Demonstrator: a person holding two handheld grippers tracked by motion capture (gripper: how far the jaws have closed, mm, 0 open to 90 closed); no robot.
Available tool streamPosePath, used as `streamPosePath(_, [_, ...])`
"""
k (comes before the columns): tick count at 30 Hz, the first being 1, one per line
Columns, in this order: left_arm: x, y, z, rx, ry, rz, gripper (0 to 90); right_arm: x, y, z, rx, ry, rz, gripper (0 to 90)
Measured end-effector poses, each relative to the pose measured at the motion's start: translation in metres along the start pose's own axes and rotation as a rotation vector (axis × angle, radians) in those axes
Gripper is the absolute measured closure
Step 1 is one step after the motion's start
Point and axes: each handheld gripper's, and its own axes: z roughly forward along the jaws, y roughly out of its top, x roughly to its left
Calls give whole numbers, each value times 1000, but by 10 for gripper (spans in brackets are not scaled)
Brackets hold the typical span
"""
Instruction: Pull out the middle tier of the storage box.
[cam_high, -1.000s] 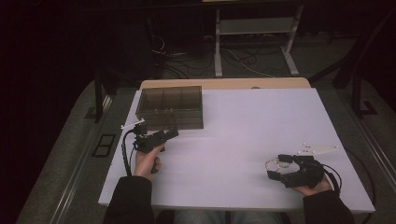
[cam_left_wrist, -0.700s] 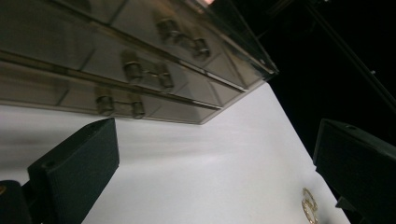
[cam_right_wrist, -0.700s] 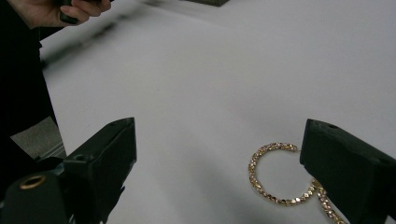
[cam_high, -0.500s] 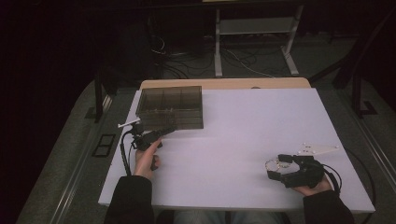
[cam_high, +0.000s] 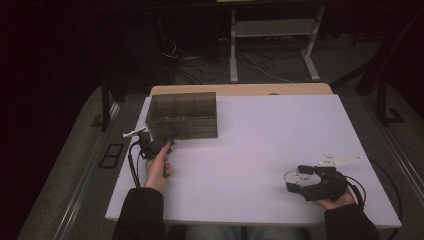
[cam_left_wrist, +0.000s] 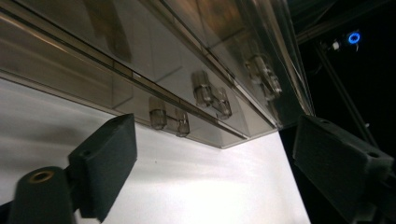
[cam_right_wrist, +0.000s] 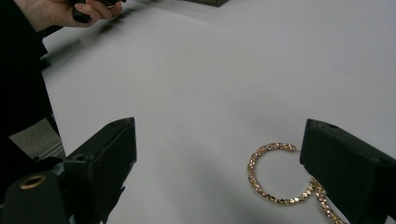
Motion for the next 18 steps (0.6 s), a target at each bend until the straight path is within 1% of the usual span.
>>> streamPosePath(1, [0,0,0,0,0,0,137,0,0,0,0,-1,-2,101])
streamPosePath(2, [2,0,1,-4,-4,-13,142,0,0,0,1,-2,-2,101])
streamPosePath(3, [2,0,1,-4,-4,-13,148,0,0,0,2,-3,-3,101])
streamPosePath(4, [3,0,2,-8,-11,-32,157,0,0,0,2,-3,-4,101])
streamPosePath(5, [3,0,2,-8,-11,-32,166,0,0,0,3,-3,-4,101])
streamPosePath(6, [4,0,3,-17,-15,-51,186,0,0,0,4,-3,-4,101])
streamPosePath(12, [7,0,5,-25,-1,-86,287,0,0,1,7,-4,0,101])
streamPosePath(13, [7,0,5,-25,-1,-86,299,0,0,1,7,-4,0,101])
streamPosePath(14, [8,0,7,-29,4,-97,311,0,0,1,9,-4,-1,101])
streamPosePath(18, [8,-2,9,-22,12,-104,360,1,0,1,12,-6,-5,101])
